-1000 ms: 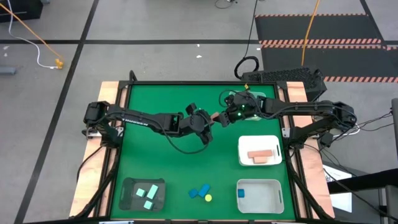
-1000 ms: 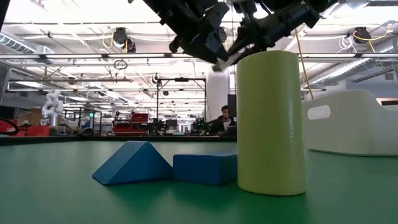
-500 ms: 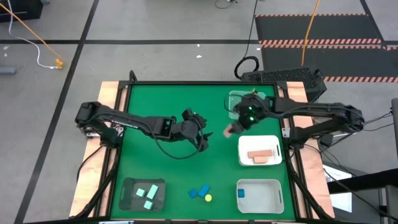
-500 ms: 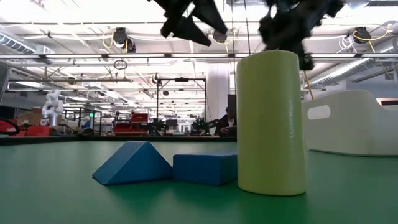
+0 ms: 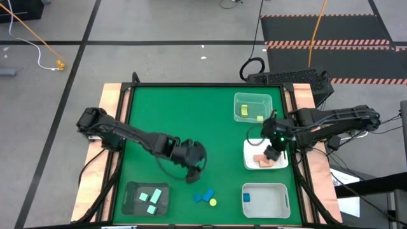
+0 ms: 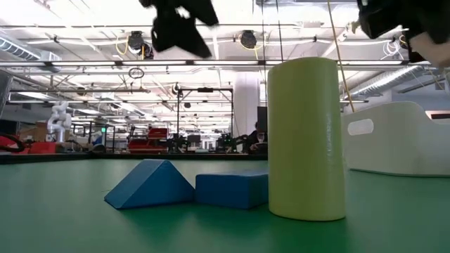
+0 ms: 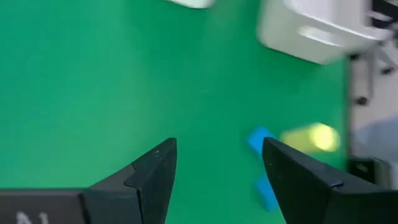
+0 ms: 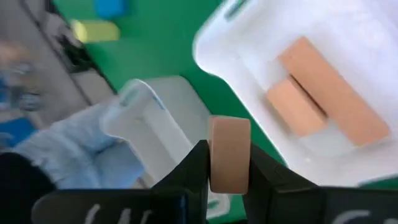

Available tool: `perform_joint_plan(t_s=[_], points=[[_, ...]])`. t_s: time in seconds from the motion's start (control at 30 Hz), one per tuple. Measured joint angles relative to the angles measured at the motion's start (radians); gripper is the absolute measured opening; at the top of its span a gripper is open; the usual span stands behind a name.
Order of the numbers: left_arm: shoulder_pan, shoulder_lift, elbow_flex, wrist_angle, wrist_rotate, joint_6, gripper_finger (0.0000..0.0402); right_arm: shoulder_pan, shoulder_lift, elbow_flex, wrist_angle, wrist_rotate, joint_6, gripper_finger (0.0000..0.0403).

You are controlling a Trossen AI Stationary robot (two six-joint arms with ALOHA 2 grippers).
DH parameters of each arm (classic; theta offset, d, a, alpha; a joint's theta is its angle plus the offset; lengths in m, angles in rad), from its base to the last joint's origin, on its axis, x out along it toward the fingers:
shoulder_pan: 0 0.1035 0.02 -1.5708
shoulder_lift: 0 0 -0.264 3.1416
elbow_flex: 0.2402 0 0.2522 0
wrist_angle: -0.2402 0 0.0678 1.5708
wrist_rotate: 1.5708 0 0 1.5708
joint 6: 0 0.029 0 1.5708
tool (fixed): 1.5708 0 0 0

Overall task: Sort & place blocks by color
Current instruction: Put the brown block into the white bin, then put the left blue block into the gray bin

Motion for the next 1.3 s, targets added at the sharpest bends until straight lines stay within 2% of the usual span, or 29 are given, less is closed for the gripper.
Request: perform_joint_plan(t_s=[0.17, 0.3, 0.6, 0.8, 0.97, 1.17, 1.3], points=[[-0.107, 0.000, 0.000, 0.025, 0.002, -0.012, 0.0236, 0.106, 0.010, 0.000, -0.015, 0.121, -0.014, 0.0046], [-0.179, 0.008, 0.000, 0.028, -0.038, -0.072, 0.0237, 0.158, 0.025, 0.000, -0.015, 0.227, -0.005, 0.0055], [-0.280, 0.111, 0.000, 0.074, -0.061, -0.117, 0.0241, 0.213, 0.055, 0.000, -0.002, 0.414, 0.018, 0.0126], [-0.319, 0.153, 0.000, 0.089, -0.074, -0.162, 0.0242, 0.216, 0.055, 0.000, 0.040, 0.425, 0.057, 0.0191], [-0.346, 0.175, 0.001, 0.122, -0.192, -0.140, 0.0242, 0.216, 0.055, 0.000, 0.097, 0.496, 0.054, 0.0229], [-0.356, 0.250, 0.001, 0.170, -0.249, -0.112, 0.0242, 0.216, 0.055, 0.000, 0.149, 0.502, -0.010, 0.0243], [-0.358, 0.303, 0.000, 0.176, -0.275, -0.159, 0.0242, 0.216, 0.055, 0.000, 0.169, 0.501, -0.013, 0.0239]])
